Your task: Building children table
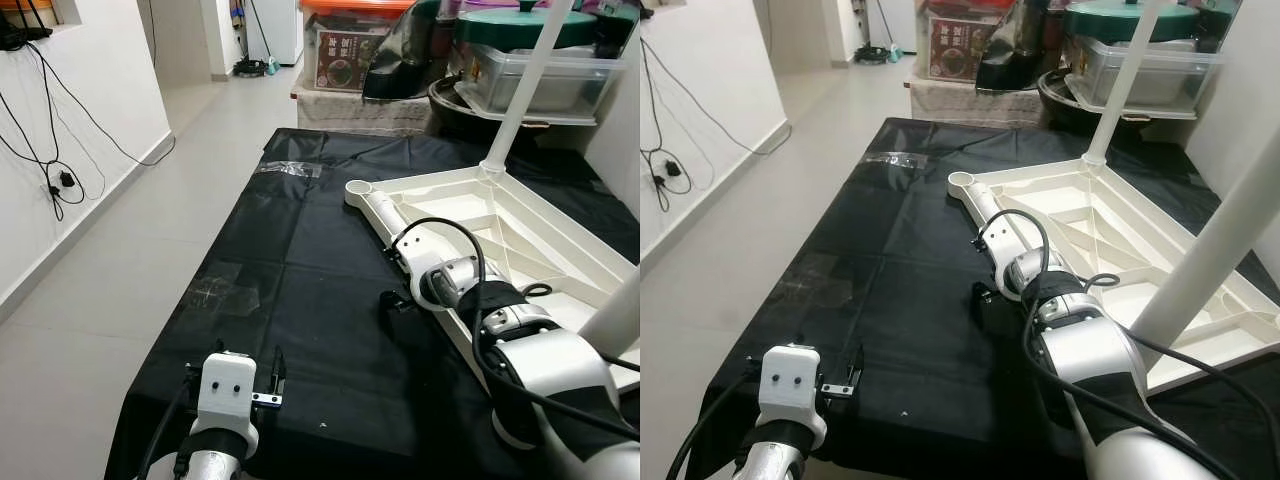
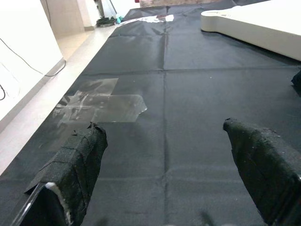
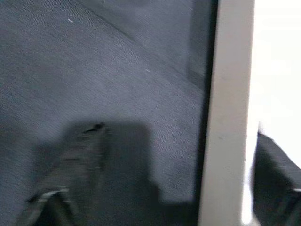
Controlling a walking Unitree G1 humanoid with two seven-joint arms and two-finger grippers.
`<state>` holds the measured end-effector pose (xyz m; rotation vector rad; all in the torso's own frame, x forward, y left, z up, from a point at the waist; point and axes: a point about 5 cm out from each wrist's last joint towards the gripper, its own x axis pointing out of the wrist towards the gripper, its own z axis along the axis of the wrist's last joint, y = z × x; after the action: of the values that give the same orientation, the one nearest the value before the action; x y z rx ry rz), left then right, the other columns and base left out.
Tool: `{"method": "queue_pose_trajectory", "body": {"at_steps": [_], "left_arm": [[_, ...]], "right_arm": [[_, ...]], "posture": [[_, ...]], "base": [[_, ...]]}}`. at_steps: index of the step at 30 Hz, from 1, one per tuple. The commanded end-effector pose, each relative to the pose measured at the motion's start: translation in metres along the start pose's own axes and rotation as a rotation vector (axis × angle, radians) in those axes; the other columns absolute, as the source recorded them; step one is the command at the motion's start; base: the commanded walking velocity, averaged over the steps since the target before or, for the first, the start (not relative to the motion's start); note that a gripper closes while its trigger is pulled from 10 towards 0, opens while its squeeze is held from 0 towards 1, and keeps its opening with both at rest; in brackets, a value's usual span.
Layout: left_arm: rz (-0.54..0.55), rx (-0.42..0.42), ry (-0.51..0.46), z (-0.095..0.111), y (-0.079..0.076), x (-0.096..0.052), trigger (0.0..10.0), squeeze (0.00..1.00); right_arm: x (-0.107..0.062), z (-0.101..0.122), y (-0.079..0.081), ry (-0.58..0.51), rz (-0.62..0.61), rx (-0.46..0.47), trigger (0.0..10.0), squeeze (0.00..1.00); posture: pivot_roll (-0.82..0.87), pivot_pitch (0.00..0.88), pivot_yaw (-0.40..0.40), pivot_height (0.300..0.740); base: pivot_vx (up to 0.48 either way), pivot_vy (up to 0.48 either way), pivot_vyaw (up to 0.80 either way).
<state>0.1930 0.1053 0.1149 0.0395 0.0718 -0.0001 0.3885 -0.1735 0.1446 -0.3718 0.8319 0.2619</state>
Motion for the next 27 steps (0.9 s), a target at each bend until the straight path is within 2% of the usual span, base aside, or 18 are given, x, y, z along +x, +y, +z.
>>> {"method": "queue_pose_trajectory", "body": {"at_steps": [1, 10, 20, 21, 22, 24, 27], "left_arm": [[-0.007, -0.058, -0.003, 0.005, -0.011, 0.000, 10.0, 0.00], [-0.002, -0.055, -0.005, 0.006, -0.011, 0.000, 10.0, 0.00], [0.000, -0.052, -0.010, 0.007, -0.011, 0.001, 10.0, 0.00], [0.001, -0.049, -0.013, 0.007, -0.010, 0.002, 10.0, 0.00], [0.001, -0.049, -0.013, 0.007, -0.010, 0.002, 10.0, 0.00], [0.002, -0.046, -0.017, 0.006, -0.010, 0.004, 10.0, 0.00], [0.002, -0.046, -0.017, 0.006, -0.010, 0.004, 10.0, 0.00]], "right_arm": [[0.004, -0.009, 0.005, 0.055, 0.024, -0.039, 0.0, 0.00], [0.003, -0.002, 0.012, 0.049, 0.106, -0.143, 0.0, 0.00], [0.000, 0.004, 0.009, 0.029, 0.110, -0.159, 0.0, 0.00], [-0.002, 0.010, 0.012, 0.002, 0.165, -0.215, 0.0, 0.00], [-0.002, 0.010, 0.012, 0.002, 0.165, -0.215, 0.0, 0.00], [-0.004, 0.014, 0.018, -0.016, 0.246, -0.292, 0.0, 0.00], [-0.004, 0.014, 0.018, -0.016, 0.246, -0.292, 0.0, 0.00]], "posture": [[0.01, 0.062, -0.065, 0.740], [0.01, 0.062, -0.065, 0.740], [0.01, 0.070, -0.066, 0.740], [0.01, 0.065, -0.067, 0.740], [0.01, 0.065, -0.067, 0.740], [0.00, 0.060, -0.067, 0.740], [0.00, 0.060, -0.067, 0.740]], "base": [[0.000, 0.000, 0.00], [0.000, 0.000, 0.00], [0.000, 0.000, 0.00], [0.000, 0.000, 0.00], [0.000, 0.000, 0.00], [0.000, 0.000, 0.00], [0.000, 0.000, 0.00]]}}
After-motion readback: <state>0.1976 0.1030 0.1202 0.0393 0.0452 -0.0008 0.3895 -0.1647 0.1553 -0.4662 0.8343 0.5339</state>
